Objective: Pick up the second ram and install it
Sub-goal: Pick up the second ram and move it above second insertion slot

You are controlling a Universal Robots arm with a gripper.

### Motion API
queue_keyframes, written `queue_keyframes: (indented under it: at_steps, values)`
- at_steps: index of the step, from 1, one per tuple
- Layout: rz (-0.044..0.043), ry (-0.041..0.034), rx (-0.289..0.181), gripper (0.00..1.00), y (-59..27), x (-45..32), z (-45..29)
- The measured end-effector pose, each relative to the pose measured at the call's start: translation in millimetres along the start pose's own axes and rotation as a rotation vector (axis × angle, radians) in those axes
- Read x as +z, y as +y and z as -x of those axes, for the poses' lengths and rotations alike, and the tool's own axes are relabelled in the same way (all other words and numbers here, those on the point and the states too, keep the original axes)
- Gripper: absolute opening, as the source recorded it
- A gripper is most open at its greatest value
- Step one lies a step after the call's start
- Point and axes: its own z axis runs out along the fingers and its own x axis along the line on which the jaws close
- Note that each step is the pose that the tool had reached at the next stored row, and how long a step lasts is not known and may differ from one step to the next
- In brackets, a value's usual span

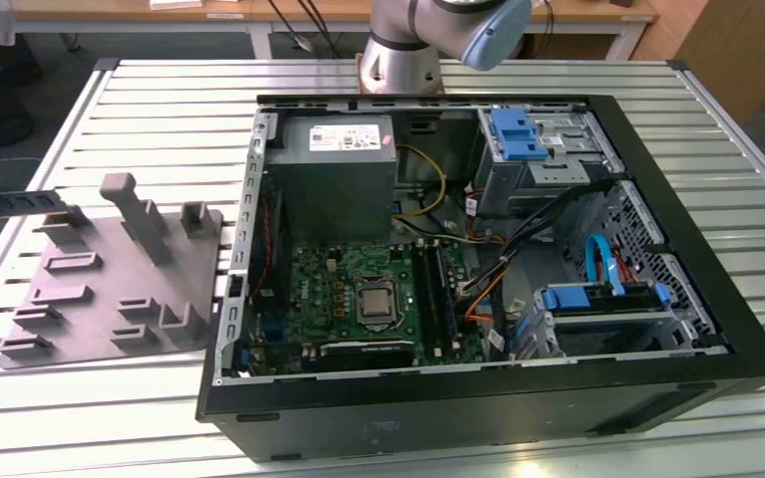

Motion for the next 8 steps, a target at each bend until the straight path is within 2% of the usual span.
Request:
queue_keyframes:
  at_steps: [3, 8]
  values:
    - [0.0001, 0.0000, 0.000, 0.14, 0.2, -7.6, 0.3]
    - [-0.0001, -0.0002, 0.000, 0.14, 0.2, -8.2, 0.4]
